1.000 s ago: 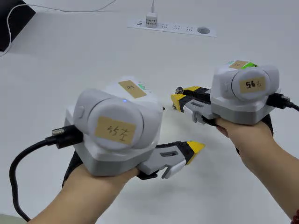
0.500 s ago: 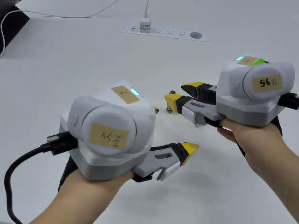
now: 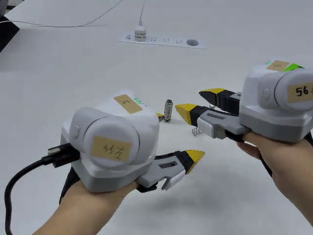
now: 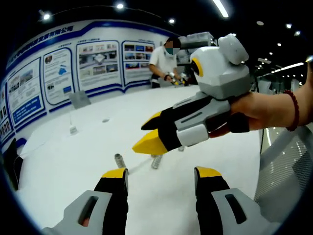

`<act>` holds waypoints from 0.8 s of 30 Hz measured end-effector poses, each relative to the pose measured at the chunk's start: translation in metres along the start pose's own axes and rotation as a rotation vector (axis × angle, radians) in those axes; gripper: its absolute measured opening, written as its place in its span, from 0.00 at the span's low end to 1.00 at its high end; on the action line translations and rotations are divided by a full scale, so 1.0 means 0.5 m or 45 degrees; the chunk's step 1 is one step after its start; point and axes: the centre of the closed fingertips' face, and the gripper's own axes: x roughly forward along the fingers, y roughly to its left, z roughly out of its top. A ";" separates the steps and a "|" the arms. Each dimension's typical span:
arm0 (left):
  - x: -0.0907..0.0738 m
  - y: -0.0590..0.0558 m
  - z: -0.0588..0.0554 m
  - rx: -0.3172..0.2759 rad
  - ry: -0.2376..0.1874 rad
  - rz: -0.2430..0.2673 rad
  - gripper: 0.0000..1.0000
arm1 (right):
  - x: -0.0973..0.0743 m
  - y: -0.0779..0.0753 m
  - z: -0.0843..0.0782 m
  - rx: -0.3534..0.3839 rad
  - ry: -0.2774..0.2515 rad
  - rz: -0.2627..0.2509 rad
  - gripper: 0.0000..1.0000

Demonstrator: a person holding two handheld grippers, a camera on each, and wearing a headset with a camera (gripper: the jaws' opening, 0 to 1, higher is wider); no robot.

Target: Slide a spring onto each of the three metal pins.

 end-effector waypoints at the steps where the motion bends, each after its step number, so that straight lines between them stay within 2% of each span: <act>1: 0.002 0.000 0.001 0.010 0.004 -0.004 0.55 | -0.009 -0.006 -0.001 0.016 -0.001 -0.015 0.37; 4: 0.011 0.002 0.002 0.060 0.030 -0.009 0.53 | -0.029 -0.014 -0.004 0.038 -0.004 -0.027 0.37; 13: 0.047 0.012 0.011 0.136 0.055 -0.038 0.49 | -0.090 -0.049 -0.017 0.084 -0.016 -0.086 0.38; 20: 0.077 0.017 -0.001 0.170 0.102 -0.055 0.45 | -0.121 -0.069 -0.038 0.115 0.001 -0.112 0.39; 24: 0.096 0.018 -0.009 0.178 0.121 -0.063 0.44 | -0.136 -0.072 -0.039 0.134 -0.023 -0.108 0.39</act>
